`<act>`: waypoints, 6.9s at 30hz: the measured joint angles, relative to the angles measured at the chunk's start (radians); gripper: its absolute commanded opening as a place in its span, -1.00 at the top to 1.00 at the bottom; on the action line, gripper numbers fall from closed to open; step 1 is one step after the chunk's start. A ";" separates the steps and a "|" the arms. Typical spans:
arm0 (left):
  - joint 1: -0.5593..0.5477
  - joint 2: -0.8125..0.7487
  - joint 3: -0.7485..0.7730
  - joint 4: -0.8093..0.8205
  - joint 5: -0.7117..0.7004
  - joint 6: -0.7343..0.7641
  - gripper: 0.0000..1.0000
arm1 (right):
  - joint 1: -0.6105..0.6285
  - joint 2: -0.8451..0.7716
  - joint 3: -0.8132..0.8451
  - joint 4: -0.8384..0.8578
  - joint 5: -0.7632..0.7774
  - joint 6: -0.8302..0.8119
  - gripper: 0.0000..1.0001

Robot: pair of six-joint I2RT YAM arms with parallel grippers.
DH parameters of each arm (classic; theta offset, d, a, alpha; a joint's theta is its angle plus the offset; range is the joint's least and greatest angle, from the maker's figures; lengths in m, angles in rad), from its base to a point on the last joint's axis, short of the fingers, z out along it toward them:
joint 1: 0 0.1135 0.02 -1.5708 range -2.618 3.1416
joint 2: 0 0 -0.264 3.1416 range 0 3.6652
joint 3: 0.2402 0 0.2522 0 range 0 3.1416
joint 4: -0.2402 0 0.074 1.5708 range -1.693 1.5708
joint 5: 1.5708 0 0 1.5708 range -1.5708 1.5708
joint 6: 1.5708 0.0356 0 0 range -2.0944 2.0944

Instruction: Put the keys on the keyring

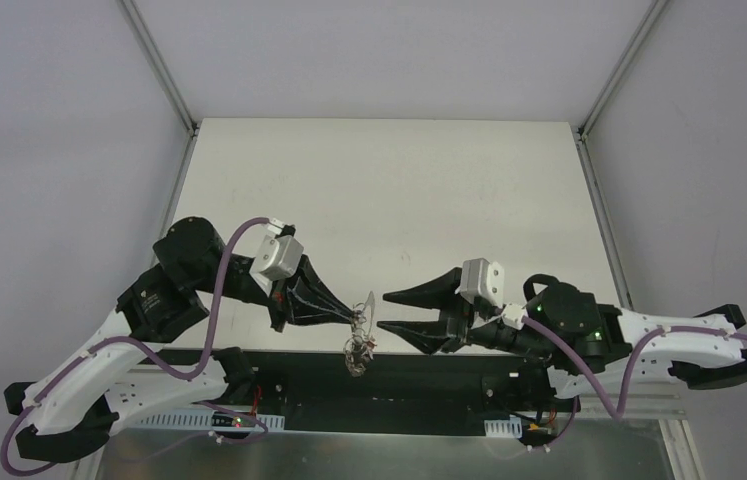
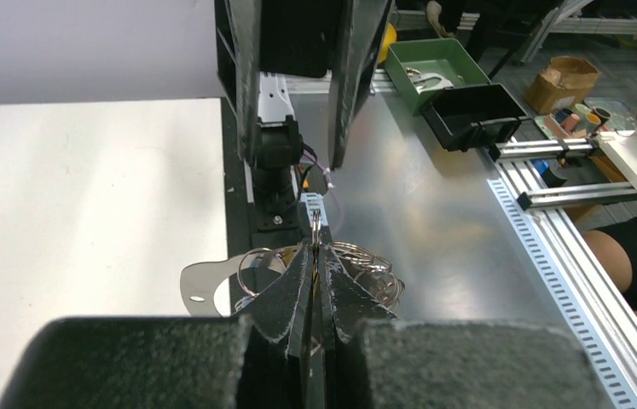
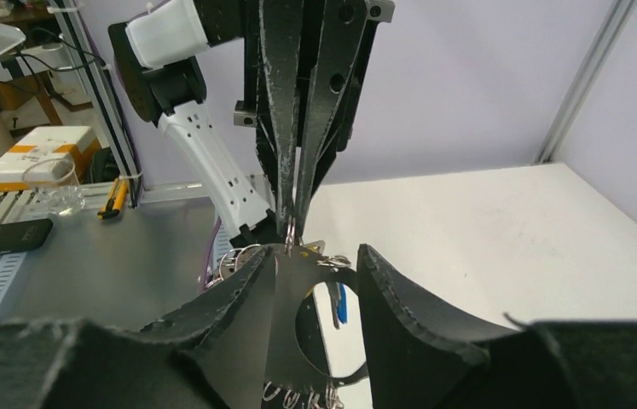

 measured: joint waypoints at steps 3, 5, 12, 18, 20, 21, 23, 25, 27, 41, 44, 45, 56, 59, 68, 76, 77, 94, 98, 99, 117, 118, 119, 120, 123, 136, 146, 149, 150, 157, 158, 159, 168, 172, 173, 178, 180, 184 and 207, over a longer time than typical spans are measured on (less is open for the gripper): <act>0.000 0.024 0.019 -0.056 0.016 0.015 1.00 | 0.000 0.006 0.097 -0.171 0.027 0.034 0.13; 0.000 0.041 0.027 -0.092 0.030 0.024 1.00 | 0.000 0.020 0.163 -0.282 0.040 0.056 0.13; 0.000 0.109 0.056 -0.215 0.084 0.054 1.00 | -0.040 0.100 0.303 -0.576 0.020 0.147 0.19; 0.000 0.167 0.090 -0.317 0.097 0.101 1.00 | -0.150 0.200 0.354 -0.714 -0.104 0.221 0.19; 0.000 0.181 0.093 -0.351 0.096 0.117 1.00 | -0.184 0.220 0.356 -0.734 -0.155 0.243 0.19; 0.000 0.187 0.095 -0.367 0.096 0.127 1.00 | -0.206 0.227 0.357 -0.740 -0.193 0.256 0.18; 0.000 0.196 0.097 -0.394 0.090 0.142 1.00 | -0.248 0.235 0.357 -0.746 -0.254 0.284 0.16; 0.000 0.204 0.100 -0.421 0.081 0.158 1.00 | -0.286 0.235 0.357 -0.743 -0.313 0.314 0.16; 0.000 0.210 0.101 -0.443 0.074 0.172 1.00 | -0.313 0.235 0.357 -0.739 -0.363 0.344 0.16; 0.000 0.213 0.121 -0.495 0.029 0.206 1.00 | -0.356 0.254 0.324 -0.628 -0.490 0.473 0.19; 0.000 0.212 0.121 -0.496 0.028 0.206 1.00 | -0.357 0.269 0.318 -0.611 -0.490 0.480 0.19; 0.000 0.212 0.121 -0.496 0.028 0.207 1.00 | -0.357 0.275 0.316 -0.607 -0.490 0.480 0.20; 0.000 0.203 0.121 -0.498 0.007 0.208 1.00 | -0.357 0.306 0.287 -0.575 -0.509 0.482 0.22; 0.000 0.201 0.121 -0.502 0.002 0.208 1.00 | -0.357 0.312 0.284 -0.571 -0.512 0.483 0.23; 0.000 0.200 0.121 -0.503 0.000 0.208 1.00 | -0.357 0.320 0.281 -0.568 -0.521 0.483 0.30; 0.000 0.200 0.121 -0.503 -0.002 0.208 1.00 | -0.357 0.336 0.281 -0.565 -0.528 0.479 0.46; 0.000 0.200 0.121 -0.503 -0.004 0.208 1.00 | -0.357 0.337 0.281 -0.565 -0.529 0.478 0.50; 0.000 0.187 0.119 -0.502 -0.021 0.213 0.92 | -0.320 0.280 0.187 -0.447 -0.504 0.433 1.00; 0.000 0.123 0.100 -0.452 -0.018 0.217 0.63 | -0.257 0.245 0.164 -0.414 -0.426 0.395 1.00; 0.000 0.097 0.092 -0.432 -0.017 0.216 0.61 | -0.239 0.235 0.157 -0.413 -0.410 0.383 1.00; 0.000 -0.128 -0.119 -0.070 -0.021 0.086 0.35 | -0.032 0.146 0.056 -0.286 -0.096 0.163 1.00; 0.000 -0.134 -0.129 -0.053 -0.023 0.076 0.33 | -0.029 0.141 0.054 -0.277 -0.087 0.156 1.00; 0.000 -0.139 -0.140 -0.036 -0.023 0.067 0.31 | -0.024 0.134 0.050 -0.257 -0.076 0.145 1.00; 0.000 -0.144 -0.152 -0.016 -0.023 0.057 0.31 | -0.021 0.129 0.048 -0.238 -0.066 0.137 1.00; 0.000 -0.157 -0.188 0.049 -0.023 0.029 0.29 | -0.013 0.114 0.039 -0.187 -0.045 0.117 1.00; 0.000 -0.165 -0.234 0.145 -0.047 -0.007 0.33 | -0.003 0.096 0.035 -0.101 -0.026 0.089 1.00; 0.000 -0.165 -0.234 0.150 -0.049 -0.007 0.58 | -0.003 0.096 0.035 -0.102 -0.020 0.089 1.00; 0.000 -0.165 -0.234 0.153 -0.049 -0.007 0.59 | -0.003 0.097 0.035 -0.102 -0.019 0.089 1.00; 0.000 -0.165 -0.234 0.154 -0.049 -0.007 0.59 | -0.003 0.097 0.035 -0.102 -0.019 0.089 1.00; 0.000 -0.164 -0.234 0.163 -0.047 -0.008 0.78 | -0.003 0.100 0.035 -0.097 -0.010 0.089 1.00; 0.000 -0.164 -0.234 0.164 -0.043 -0.008 0.87 | -0.003 0.101 0.036 -0.097 -0.008 0.089 1.00; 0.000 -0.164 -0.234 0.165 -0.042 -0.008 0.99 | -0.003 0.103 0.035 -0.097 -0.007 0.089 1.00; 0.000 -0.165 -0.236 0.169 -0.015 -0.010 1.00 | 0.001 0.111 0.036 -0.085 -0.004 0.085 1.00; 0.000 -0.166 -0.237 0.175 -0.014 -0.010 1.00 | 0.001 0.111 0.035 -0.060 -0.005 0.076 1.00; 0.000 -0.166 -0.237 0.177 -0.014 -0.010 1.00 | 0.002 0.111 0.034 -0.047 -0.005 0.072 1.00; 0.000 -0.170 -0.246 0.189 -0.014 -0.010 1.00 | 0.004 0.107 0.013 0.018 -0.009 0.049 1.00; 0.000 -0.170 -0.251 0.189 -0.014 -0.011 1.00 | 0.004 0.108 -0.002 0.045 -0.011 0.038 1.00; 0.000 -0.170 -0.253 0.192 -0.014 -0.013 1.00 | 0.005 0.109 -0.020 0.089 -0.012 0.026 1.00; 0.000 -0.161 -0.238 0.205 -0.023 -0.035 0.44 | 0.007 0.101 -0.046 0.178 -0.013 0.014 0.03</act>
